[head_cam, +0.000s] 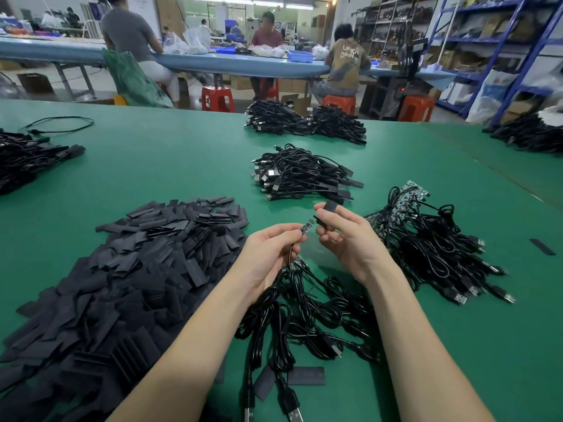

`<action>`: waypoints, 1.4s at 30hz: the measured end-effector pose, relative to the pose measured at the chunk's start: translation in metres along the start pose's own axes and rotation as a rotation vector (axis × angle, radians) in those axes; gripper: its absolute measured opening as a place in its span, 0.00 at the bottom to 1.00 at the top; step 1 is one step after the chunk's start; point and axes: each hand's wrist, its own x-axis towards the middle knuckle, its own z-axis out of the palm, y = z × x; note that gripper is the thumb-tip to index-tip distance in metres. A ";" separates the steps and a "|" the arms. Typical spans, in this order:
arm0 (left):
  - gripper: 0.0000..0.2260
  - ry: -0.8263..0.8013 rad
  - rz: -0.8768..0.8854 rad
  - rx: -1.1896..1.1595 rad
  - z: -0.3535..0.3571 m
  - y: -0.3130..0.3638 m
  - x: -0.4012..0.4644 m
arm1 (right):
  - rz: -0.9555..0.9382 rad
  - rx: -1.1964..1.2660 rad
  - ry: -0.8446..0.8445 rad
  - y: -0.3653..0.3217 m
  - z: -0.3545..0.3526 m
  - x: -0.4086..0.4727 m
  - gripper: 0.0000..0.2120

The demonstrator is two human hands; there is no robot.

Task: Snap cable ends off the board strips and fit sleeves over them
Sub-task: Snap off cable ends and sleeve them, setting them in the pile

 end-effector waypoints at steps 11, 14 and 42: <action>0.06 -0.060 -0.070 -0.101 -0.005 0.003 0.003 | -0.017 -0.009 -0.045 -0.003 -0.005 -0.003 0.08; 0.05 -0.089 -0.097 -0.129 -0.008 0.004 0.003 | -0.055 -0.001 -0.005 -0.004 -0.006 -0.003 0.12; 0.05 -0.139 -0.132 -0.126 -0.011 0.005 0.001 | -0.105 -0.011 -0.013 -0.004 -0.005 -0.007 0.08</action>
